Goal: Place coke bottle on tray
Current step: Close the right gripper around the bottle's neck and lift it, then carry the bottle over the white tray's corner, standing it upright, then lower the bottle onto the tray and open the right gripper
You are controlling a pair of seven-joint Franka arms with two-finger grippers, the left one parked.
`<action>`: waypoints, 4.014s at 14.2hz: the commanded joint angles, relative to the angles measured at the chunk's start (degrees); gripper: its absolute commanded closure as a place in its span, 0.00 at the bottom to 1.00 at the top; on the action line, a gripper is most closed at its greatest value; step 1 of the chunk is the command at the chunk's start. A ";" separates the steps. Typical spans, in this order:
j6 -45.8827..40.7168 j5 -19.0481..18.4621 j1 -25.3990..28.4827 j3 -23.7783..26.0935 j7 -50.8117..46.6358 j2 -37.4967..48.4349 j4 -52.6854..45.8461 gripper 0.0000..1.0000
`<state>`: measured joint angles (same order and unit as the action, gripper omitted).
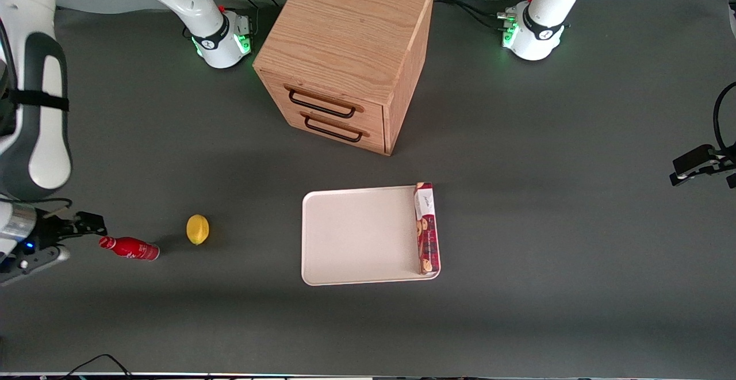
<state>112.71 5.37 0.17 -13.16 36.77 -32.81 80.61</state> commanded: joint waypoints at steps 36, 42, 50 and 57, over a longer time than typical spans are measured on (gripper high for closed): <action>-17.74 -12.38 4.31 43.56 -85.34 -1.89 -12.34 1.00; -5.40 -25.39 4.92 48.58 -97.05 -8.75 -4.51 1.00; -3.28 -29.71 4.93 48.84 -99.44 -8.68 -3.09 0.00; -23.19 -19.82 0.19 46.49 -76.11 15.10 -6.17 0.00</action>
<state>95.05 -20.41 2.80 35.41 -48.84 -26.64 71.79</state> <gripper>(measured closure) 0.000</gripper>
